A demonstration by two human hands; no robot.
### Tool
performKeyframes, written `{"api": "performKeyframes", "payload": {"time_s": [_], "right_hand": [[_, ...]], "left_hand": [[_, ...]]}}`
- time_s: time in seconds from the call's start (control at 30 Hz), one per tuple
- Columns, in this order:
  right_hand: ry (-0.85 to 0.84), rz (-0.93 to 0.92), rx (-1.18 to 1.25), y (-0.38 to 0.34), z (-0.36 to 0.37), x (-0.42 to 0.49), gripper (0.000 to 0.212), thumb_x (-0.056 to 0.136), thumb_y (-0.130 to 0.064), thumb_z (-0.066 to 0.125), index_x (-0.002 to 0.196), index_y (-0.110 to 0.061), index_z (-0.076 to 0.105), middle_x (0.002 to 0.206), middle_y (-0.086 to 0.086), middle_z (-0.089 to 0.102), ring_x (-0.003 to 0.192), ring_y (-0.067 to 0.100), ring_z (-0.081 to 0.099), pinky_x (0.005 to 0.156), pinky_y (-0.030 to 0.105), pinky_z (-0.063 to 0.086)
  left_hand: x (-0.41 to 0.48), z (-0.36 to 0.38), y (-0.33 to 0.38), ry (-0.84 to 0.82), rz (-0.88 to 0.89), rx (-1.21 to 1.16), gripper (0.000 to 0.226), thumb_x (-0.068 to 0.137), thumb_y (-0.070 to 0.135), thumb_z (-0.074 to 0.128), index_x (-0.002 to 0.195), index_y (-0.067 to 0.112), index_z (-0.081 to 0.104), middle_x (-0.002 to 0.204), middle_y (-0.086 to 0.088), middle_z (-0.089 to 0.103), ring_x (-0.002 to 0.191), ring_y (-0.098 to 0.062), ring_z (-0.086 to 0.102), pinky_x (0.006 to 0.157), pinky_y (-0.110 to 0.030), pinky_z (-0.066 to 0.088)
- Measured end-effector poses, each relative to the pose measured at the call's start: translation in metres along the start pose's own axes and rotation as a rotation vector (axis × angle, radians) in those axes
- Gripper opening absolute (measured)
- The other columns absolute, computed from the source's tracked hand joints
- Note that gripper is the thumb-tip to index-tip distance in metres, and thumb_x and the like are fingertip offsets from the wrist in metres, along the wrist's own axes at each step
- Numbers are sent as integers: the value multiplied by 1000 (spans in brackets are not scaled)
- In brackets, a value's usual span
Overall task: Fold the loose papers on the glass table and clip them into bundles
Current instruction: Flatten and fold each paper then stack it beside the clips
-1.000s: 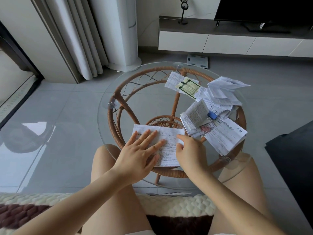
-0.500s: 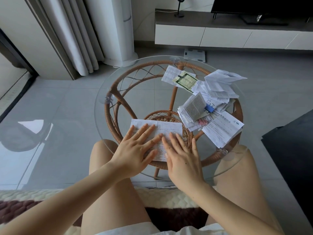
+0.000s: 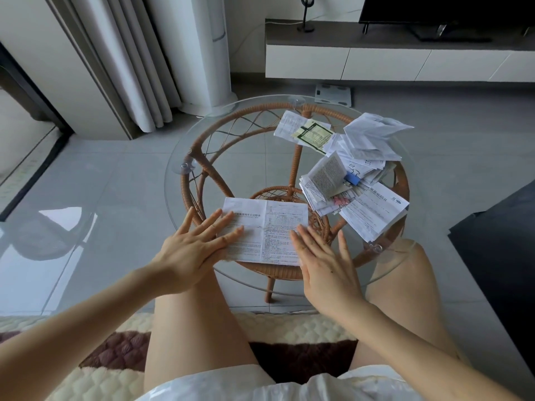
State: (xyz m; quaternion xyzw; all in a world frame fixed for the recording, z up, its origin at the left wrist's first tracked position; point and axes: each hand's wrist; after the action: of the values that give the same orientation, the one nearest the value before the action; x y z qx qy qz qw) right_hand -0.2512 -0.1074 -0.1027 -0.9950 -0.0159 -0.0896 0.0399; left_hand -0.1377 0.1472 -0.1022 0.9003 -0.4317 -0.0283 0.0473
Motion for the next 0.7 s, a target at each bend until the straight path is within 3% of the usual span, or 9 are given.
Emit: {"api": "performKeyframes", "payload": {"time_s": [0.1, 0.17, 0.27, 0.33, 0.4, 0.5, 0.6, 0.7], "right_hand": [[-14, -57, -7, 4, -4, -3, 52, 90, -31, 29, 133, -11, 53, 138, 4, 52, 131, 18, 46, 109, 55, 11], [-50, -111, -58, 5, -10, -7, 60, 91, -45, 31, 131, -7, 55, 137, 9, 53, 129, 24, 48, 110, 58, 13], [-111, -168, -167, -3, -23, -19, 85, 82, -70, 33, 123, -1, 58, 117, 18, 61, 111, 35, 55, 106, 61, 25], [-101, -202, -221, -12, -29, -26, 91, 71, -78, 45, 114, 1, 62, 96, 15, 60, 91, 32, 56, 100, 56, 32], [-56, -278, -246, -17, -28, -28, 84, 59, -73, 65, 100, 0, 65, 84, 10, 56, 78, 27, 51, 88, 46, 34], [27, -386, -187, -12, -26, -22, 65, 43, -49, 86, 88, -8, 65, 83, 5, 57, 77, 23, 52, 81, 38, 31], [19, -406, -63, 5, -23, -14, 66, 42, -36, 89, 97, -10, 64, 106, 9, 62, 100, 27, 60, 100, 48, 41], [-26, -392, 41, 17, -22, -18, 65, 47, -20, 87, 107, -12, 62, 110, 5, 61, 98, 22, 59, 87, 36, 52]], "left_hand": [[-7, 0, -16, 6, -20, -14, 48, 101, 45, 7, 149, 45, 4, 157, -1, 15, 146, -26, 8, 116, -46, -12], [-9, -8, -15, 33, -30, 59, 48, 102, 38, 20, 149, 44, 13, 155, -4, 22, 145, -29, 12, 116, -46, -9], [-6, -21, 18, 167, -19, 71, 52, 84, 20, 47, 134, 31, 52, 143, -7, 47, 136, -32, 37, 114, -49, 18], [-7, -22, 52, 245, 38, -5, 39, 81, 33, 51, 116, 29, 66, 125, 0, 62, 117, -25, 56, 100, -41, 36], [-8, -14, 79, 169, 98, 17, 49, 75, 51, 59, 117, 27, 65, 112, 4, 62, 102, -17, 56, 87, -36, 42], [-2, -4, 84, 187, 53, 39, 62, 65, 51, 77, 119, 23, 65, 99, 5, 57, 90, -16, 52, 77, -32, 48], [2, -4, 81, 218, 18, -28, 53, 63, 47, 82, 111, 27, 69, 107, 2, 57, 102, -18, 51, 90, -34, 45], [-1, 0, 80, 190, 85, -97, 46, 67, 39, 82, 107, 25, 64, 129, -5, 57, 124, -25, 50, 102, -43, 44]]}}
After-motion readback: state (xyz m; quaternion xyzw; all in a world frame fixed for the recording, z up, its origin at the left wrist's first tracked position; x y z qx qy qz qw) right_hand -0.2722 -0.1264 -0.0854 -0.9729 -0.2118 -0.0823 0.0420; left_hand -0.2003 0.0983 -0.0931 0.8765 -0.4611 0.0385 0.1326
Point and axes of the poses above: each hand's wrist, its own x-axis towards the middle knuckle, its own z-axis out of the palm, y = z × x
